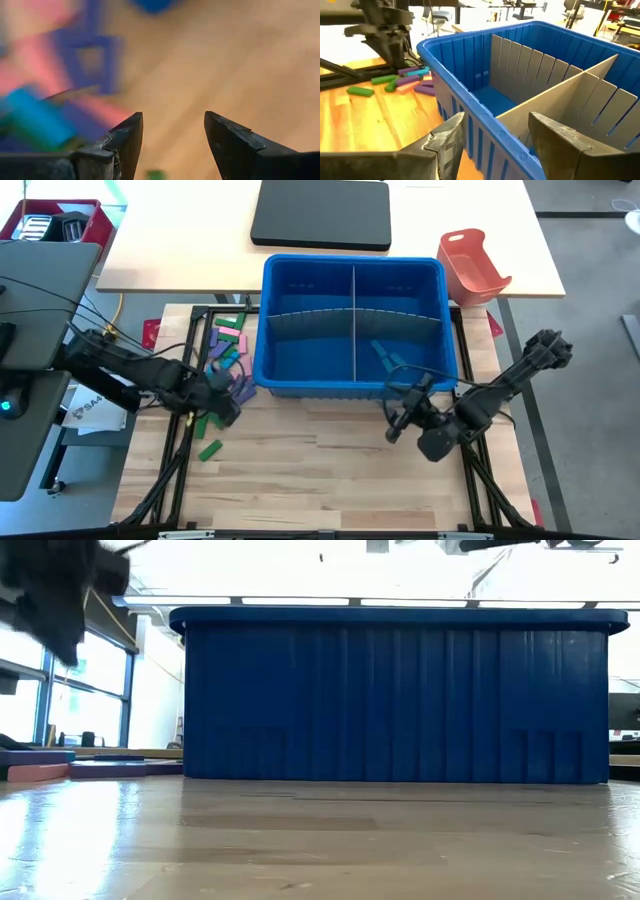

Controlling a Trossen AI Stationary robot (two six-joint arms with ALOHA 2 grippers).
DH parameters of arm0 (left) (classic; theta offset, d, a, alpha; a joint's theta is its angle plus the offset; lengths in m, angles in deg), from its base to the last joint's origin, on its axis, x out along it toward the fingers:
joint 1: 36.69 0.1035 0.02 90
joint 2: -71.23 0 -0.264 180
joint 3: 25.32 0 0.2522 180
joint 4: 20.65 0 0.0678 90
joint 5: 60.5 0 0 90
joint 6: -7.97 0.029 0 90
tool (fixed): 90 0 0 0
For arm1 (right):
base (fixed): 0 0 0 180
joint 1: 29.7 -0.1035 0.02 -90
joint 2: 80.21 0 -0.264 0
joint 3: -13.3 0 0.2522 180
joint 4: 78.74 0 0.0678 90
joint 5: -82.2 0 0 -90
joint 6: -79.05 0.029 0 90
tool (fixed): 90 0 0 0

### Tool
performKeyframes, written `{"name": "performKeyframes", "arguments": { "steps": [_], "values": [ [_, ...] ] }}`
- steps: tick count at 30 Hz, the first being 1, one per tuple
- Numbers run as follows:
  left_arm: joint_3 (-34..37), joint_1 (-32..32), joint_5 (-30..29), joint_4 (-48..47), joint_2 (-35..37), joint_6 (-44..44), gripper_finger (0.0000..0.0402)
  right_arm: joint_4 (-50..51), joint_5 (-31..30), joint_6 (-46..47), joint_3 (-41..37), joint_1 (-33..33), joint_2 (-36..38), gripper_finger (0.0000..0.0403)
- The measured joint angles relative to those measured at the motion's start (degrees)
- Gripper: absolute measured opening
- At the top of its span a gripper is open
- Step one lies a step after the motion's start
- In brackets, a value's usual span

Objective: Sort blocks
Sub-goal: Put the blue block into the blue bin with the other blue block

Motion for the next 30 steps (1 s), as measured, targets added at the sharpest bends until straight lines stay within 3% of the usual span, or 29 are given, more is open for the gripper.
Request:
{"name": "performKeyframes", "arguments": {
  "steps": [3, 6, 12, 17, 30],
  "values": [
    [0.66, 4.13, -3.21, -4.62, -0.40, -5.05, 0.0204, 0.01, -0.03, 0.01, -0.11, 0.10, -0.75, 0.0213],
    [1.20, 10.32, -1.80, -6.90, -0.48, -6.73, 0.0204, -0.05, -0.08, -0.21, -0.11, 0.15, -0.79, 0.0213],
    [4.90, 23.82, 3.06, -8.19, -2.01, -0.33, 0.0204, -0.05, -0.10, -1.50, -0.09, 0.17, -0.79, 0.0213],
    [5.19, 31.89, 3.10, -6.66, -7.41, 6.55, 0.0198, -0.02, -0.10, -1.33, -0.05, 0.17, -0.79, 0.0213],
    [4.93, 42.76, 5.24, -3.42, -24.22, 18.43, 0.0181, 0.06, -0.06, -1.30, -0.05, 0.13, -0.79, 0.0213]
  ]
}}
